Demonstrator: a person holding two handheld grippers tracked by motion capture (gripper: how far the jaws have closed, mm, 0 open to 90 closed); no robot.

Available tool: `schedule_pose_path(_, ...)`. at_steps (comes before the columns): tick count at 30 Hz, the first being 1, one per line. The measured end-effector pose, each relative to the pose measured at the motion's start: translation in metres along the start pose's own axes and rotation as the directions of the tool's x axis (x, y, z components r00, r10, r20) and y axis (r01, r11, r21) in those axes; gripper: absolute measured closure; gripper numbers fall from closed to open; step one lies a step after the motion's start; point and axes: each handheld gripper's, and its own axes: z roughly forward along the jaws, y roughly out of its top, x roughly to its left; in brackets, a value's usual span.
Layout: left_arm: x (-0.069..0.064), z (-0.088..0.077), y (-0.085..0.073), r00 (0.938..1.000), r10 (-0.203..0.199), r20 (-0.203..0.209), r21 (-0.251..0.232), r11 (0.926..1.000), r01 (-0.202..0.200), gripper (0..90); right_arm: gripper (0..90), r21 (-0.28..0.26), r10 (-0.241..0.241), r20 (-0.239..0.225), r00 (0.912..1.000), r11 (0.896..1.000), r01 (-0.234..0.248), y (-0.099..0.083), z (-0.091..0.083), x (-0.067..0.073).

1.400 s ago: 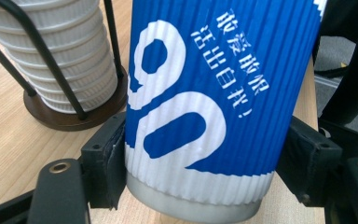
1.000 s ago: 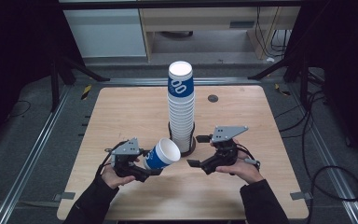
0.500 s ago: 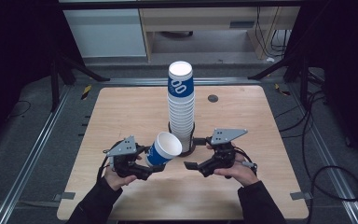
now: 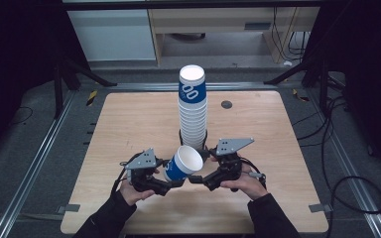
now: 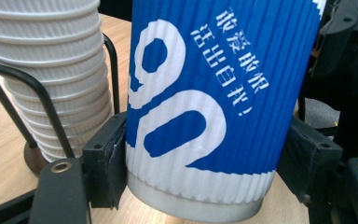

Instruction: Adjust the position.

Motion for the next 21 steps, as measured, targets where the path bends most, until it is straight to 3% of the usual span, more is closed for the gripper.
schedule_pose_path(13, -0.007, 0.007, 0.000, 0.9998, 0.019, 0.007, 0.000, 0.9998, -0.019, 26.2, 13.8, 0.010, 0.011, -0.035, 0.9993, 1.000, -0.011, -0.002, 0.016, 0.001)
schedule_pose_path(21, -0.005, 0.007, -0.001, 0.9999, 0.009, 0.014, -0.010, 0.9999, -0.009, 26.2, 18.3, -0.018, 0.026, -0.043, 0.9987, 0.999, -0.027, -0.003, 0.018, 0.000)
